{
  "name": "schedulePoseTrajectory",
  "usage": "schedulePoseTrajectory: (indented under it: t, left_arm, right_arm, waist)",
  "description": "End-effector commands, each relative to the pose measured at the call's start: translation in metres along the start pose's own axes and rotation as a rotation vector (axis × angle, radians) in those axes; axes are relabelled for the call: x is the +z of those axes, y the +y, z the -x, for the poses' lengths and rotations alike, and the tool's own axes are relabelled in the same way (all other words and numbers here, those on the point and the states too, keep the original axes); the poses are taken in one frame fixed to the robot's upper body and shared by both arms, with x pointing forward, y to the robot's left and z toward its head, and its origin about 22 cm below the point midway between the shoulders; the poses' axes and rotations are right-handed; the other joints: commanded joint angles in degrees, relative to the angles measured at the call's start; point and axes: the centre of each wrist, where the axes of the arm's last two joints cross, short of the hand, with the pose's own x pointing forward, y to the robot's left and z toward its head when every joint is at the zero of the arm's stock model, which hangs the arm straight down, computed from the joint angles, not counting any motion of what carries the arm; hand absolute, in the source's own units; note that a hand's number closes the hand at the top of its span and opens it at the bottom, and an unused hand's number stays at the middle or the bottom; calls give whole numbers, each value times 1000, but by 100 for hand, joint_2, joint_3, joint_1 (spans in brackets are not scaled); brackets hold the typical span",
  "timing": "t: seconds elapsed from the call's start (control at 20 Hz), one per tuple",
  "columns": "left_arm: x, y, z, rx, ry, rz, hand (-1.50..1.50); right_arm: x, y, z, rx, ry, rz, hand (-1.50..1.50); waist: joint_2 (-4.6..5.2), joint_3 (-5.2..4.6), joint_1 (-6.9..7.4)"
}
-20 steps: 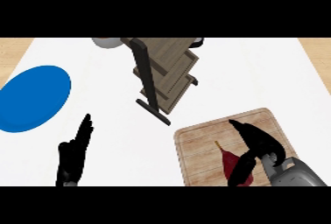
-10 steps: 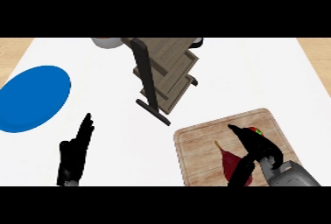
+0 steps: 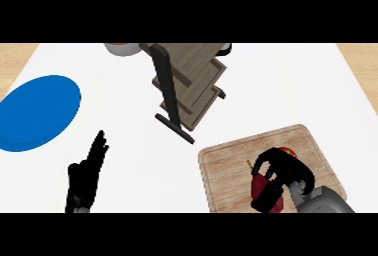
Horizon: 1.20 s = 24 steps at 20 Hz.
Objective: Pick the pear from the cutting board and place it in the tiered basket
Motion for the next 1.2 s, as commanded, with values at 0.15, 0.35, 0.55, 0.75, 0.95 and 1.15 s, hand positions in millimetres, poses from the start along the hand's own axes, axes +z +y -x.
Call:
schedulePoseTrajectory:
  t: [0.15, 0.35, 0.55, 0.75, 0.95, 1.15]
  left_arm:
    - [-1, 6, -8, -4, 11, -5, 0]
    - [-2, -2, 3, -10, 30, -22, 0]
    - [-3, 7, 0, -11, 26, -29, 0]
    - [13, 5, 1, -8, 31, -37, 0]
    - [2, 6, -2, -11, 31, -49, 0]
    - [12, 2, 4, 2, 46, -34, 0]
  right_arm:
    - [22, 31, -3, 98, -3, 103, 150]
    - [75, -2, -62, 87, 34, 358, 150]
    - [110, -9, -66, 61, 37, 515, 150]
    - [133, -20, -68, -52, -14, 601, 150]
    - [168, -36, -66, -289, -134, 714, 150]
    - [201, -49, -61, -412, -217, 878, 150]
  waist:
    - [61, 60, -43]
    - [6, 36, -92]
    - [-9, 36, -146]
    - [-34, 36, -118]
    - [-46, 32, -259]
    - [-93, 22, -269]
